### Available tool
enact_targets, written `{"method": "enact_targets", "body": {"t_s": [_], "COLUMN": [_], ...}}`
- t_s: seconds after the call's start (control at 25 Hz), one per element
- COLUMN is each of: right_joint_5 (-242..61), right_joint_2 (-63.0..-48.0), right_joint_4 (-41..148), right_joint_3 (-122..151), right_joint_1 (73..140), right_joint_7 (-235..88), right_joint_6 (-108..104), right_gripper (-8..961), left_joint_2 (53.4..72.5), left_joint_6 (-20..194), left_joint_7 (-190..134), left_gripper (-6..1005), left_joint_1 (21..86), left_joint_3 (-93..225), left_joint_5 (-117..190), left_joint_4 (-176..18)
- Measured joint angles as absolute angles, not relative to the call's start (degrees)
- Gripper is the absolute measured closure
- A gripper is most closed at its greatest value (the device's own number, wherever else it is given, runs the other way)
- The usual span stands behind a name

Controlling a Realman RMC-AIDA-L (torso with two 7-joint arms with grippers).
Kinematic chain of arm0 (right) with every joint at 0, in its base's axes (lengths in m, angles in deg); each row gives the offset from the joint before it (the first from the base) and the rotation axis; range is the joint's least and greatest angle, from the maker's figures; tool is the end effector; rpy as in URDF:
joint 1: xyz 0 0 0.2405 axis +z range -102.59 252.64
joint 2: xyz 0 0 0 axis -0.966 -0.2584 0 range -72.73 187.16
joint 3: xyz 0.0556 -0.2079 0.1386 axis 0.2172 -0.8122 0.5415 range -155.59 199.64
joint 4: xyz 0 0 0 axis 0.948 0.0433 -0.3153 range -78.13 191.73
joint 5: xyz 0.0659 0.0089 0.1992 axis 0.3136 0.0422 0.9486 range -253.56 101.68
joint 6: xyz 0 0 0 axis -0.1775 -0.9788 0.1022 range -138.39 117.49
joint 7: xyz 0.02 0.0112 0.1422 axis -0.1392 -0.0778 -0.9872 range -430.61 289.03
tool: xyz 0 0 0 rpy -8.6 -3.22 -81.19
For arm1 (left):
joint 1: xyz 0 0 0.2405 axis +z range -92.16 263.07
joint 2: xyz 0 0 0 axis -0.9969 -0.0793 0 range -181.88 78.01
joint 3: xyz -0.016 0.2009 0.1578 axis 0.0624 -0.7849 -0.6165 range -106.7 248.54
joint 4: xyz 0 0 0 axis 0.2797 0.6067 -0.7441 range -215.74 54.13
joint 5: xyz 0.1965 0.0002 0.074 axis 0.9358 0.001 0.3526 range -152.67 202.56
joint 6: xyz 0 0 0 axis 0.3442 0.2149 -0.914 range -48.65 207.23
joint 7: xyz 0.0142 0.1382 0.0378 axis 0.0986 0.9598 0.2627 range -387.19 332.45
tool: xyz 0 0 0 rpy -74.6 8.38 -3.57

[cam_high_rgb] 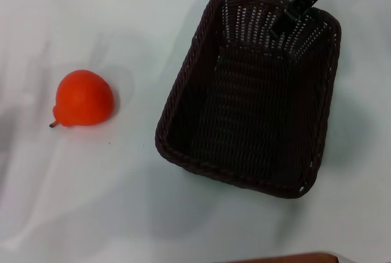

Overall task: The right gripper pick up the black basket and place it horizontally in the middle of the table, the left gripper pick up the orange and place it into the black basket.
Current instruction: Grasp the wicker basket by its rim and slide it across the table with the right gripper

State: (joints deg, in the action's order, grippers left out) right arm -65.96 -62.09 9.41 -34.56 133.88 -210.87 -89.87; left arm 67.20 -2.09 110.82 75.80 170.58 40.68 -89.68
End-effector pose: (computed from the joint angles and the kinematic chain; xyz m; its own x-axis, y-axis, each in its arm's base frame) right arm 0.1713 0.4383 0.0070 -0.6839 0.6838 -0.2544 0.4673 0.6783 0.5671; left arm -0.3654 0.2398 0.0066 0.3732 0.0035 0.9277 0.9025 -0.2331 -0.3622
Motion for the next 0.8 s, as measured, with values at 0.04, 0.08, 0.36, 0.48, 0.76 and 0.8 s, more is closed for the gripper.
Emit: {"method": "enact_targets", "body": {"t_s": [0.04, 0.08, 0.36, 0.48, 0.76, 0.8], "right_joint_5": [-65.70, -65.51, -65.01, -64.96, -64.95, -64.95], "right_joint_2": [-62.08, -62.08, -62.11, -62.27, -62.26, -62.28], "right_joint_4": [9.57, 9.57, 9.91, 9.99, 9.71, 9.64], "right_joint_3": [-34.49, -34.48, -34.53, -34.46, -33.81, -33.66], "right_joint_1": [133.90, 133.89, 133.47, 133.41, 133.38, 133.38], "right_joint_7": [-210.65, -210.46, -209.37, -208.96, -209.86, -210.16], "right_joint_6": [-89.66, -89.43, -88.65, -89.24, -90.13, -90.23], "right_gripper": [135, 140, 188, 253, 403, 435], "left_joint_2": [67.33, 67.38, 67.53, 67.60, 67.86, 67.90], "left_joint_6": [-2.08, -2.07, -1.98, -1.95, -1.92, -1.92], "left_joint_7": [110.84, 110.86, 110.88, 110.88, 111.71, 111.79], "left_gripper": [96, 96, 96, 97, 96, 96], "left_joint_1": [75.77, 75.77, 75.82, 75.99, 76.33, 76.39], "left_joint_3": [170.63, 170.68, 170.70, 170.90, 171.22, 171.27], "left_joint_5": [40.68, 40.68, 40.68, 40.68, 40.68, 40.68], "left_joint_4": [-89.68, -89.68, -89.68, -89.68, -89.68, -89.68]}}
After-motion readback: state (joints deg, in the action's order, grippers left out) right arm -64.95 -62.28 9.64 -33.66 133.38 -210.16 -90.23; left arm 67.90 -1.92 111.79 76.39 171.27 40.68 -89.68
